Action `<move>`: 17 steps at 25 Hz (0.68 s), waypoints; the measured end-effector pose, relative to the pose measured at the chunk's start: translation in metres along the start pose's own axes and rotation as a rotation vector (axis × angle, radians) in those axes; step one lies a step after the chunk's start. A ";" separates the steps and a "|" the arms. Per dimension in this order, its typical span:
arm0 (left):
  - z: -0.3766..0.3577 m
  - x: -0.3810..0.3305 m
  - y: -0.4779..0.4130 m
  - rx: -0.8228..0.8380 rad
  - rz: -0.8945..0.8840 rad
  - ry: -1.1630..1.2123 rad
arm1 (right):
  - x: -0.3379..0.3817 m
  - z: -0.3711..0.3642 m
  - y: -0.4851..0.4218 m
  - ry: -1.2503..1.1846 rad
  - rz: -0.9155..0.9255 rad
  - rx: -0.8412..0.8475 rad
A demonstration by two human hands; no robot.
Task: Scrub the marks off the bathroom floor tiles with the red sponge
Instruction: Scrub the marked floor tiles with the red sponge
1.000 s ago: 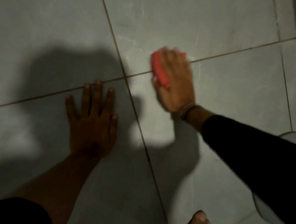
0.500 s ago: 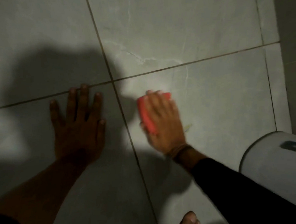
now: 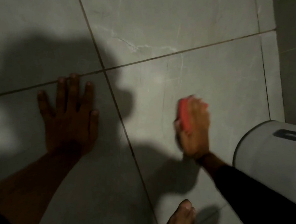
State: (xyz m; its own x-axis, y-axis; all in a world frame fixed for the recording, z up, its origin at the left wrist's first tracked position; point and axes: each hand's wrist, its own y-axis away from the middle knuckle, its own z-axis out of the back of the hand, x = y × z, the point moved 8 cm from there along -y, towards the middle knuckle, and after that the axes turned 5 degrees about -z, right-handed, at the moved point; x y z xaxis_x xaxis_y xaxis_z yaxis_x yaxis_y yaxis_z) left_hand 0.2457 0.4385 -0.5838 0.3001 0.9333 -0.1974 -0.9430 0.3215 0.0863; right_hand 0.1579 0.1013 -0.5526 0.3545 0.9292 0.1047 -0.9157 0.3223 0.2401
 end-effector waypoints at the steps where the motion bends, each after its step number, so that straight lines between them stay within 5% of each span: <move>1: 0.001 -0.002 -0.001 -0.012 -0.001 0.004 | -0.043 0.020 -0.026 -0.111 -0.313 -0.104; 3: 0.001 -0.001 -0.003 -0.019 0.005 0.005 | -0.050 0.026 -0.032 -0.191 -0.620 -0.252; 4: 0.001 0.000 -0.002 -0.015 0.004 0.005 | -0.021 0.016 -0.017 -0.154 -0.605 -0.277; 8: 0.005 0.003 -0.002 0.003 0.001 0.002 | 0.124 -0.055 0.136 0.024 0.244 -0.008; 11: 0.007 0.002 -0.002 -0.010 0.006 -0.015 | 0.091 -0.054 0.130 0.064 0.594 0.126; 14: 0.006 0.001 -0.001 -0.012 0.007 -0.034 | 0.014 -0.007 -0.005 0.009 0.086 -0.035; 17: 0.008 -0.001 0.000 -0.013 0.026 -0.045 | 0.046 0.032 -0.119 -0.173 -0.280 -0.262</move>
State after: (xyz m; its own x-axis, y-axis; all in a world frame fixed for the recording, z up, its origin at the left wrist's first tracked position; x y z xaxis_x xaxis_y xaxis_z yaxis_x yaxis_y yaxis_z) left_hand 0.2468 0.4387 -0.5762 0.2816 0.9475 -0.1515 -0.9521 0.2955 0.0783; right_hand 0.2895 0.1000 -0.5453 0.6024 0.7624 0.2362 -0.7889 0.6137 0.0312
